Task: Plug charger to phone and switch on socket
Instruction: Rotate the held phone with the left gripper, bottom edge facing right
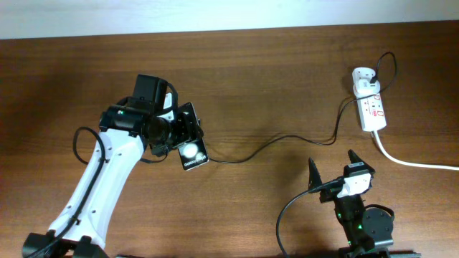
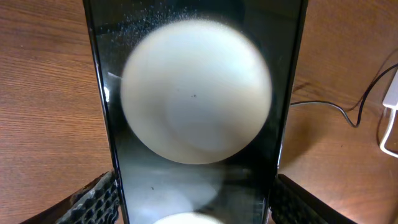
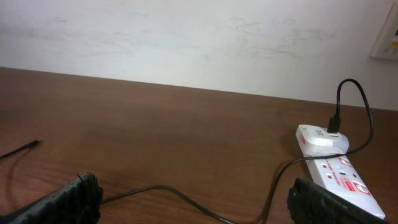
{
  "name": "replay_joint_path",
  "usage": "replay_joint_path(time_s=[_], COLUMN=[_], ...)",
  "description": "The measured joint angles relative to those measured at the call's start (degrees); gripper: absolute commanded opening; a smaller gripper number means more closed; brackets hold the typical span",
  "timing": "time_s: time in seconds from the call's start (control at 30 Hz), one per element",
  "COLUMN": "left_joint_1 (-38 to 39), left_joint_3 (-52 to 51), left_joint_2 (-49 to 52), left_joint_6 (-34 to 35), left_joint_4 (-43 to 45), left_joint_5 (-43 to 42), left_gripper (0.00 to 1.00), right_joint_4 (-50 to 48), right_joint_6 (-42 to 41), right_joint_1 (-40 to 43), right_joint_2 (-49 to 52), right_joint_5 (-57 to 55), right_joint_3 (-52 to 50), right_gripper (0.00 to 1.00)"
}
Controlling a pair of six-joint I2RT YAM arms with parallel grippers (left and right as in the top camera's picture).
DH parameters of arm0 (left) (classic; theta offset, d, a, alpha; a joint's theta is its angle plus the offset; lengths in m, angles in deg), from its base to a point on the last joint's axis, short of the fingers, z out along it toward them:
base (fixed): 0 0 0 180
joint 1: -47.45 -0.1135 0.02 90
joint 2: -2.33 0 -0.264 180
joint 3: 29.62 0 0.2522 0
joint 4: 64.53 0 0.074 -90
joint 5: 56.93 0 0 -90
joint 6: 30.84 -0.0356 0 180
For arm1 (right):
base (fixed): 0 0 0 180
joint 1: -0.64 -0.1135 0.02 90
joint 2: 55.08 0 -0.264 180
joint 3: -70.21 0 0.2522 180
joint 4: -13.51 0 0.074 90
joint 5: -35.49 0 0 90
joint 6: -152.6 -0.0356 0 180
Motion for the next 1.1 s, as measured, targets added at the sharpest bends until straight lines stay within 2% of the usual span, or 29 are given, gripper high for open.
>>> replay_joint_path(time_s=[0.03, 0.13, 0.23, 0.37, 0.5, 0.7, 0.83, 0.93, 1.1], left_joint_1=[0.0, 0.0, 0.0, 0.0, 0.0, -1.11, -3.91, -6.54, -12.33], left_joint_3=[0.0, 0.0, 0.0, 0.0, 0.0, -0.04, -0.04, -0.02, -0.04], left_joint_2=[0.0, 0.0, 0.0, 0.0, 0.0, 0.0, 0.0, 0.0, -0.04], left_joint_6=[0.0, 0.0, 0.22, 4.55, 17.0, 29.73, 39.69, 46.23, 50.82], left_joint_4=[0.0, 0.0, 0.0, 0.02, 1.95, 9.22, 9.51, 10.67, 12.13], left_joint_5=[0.0, -0.02, -1.73, -2.6, -3.02, -3.23, -4.28, -10.73, -25.46], left_gripper=[0.2, 0.19, 0.11, 0.1, 0.09, 0.08, 0.08, 0.08, 0.09], right_joint_4=[-0.02, 0.0, -0.02, -0.02, 0.0, -0.02, 0.0, -0.02, 0.0], right_joint_6=[0.0, 0.02, 0.0, -0.02, -0.02, 0.0, -0.02, -0.02, 0.0], right_joint_1=[0.0, 0.0, 0.0, 0.0, 0.0, 0.0, 0.0, 0.0, 0.0], right_joint_2=[0.0, 0.0, 0.0, 0.0, 0.0, 0.0, 0.0, 0.0, 0.0], right_joint_5=[0.0, 0.0, 0.0, 0.0, 0.0, 0.0, 0.0, 0.0, 0.0], right_joint_3=[0.0, 0.0, 0.0, 0.0, 0.0, 0.0, 0.0, 0.0, 0.0], right_gripper=[0.99, 0.99, 0.99, 0.99, 0.99, 0.99, 0.99, 0.99, 0.99])
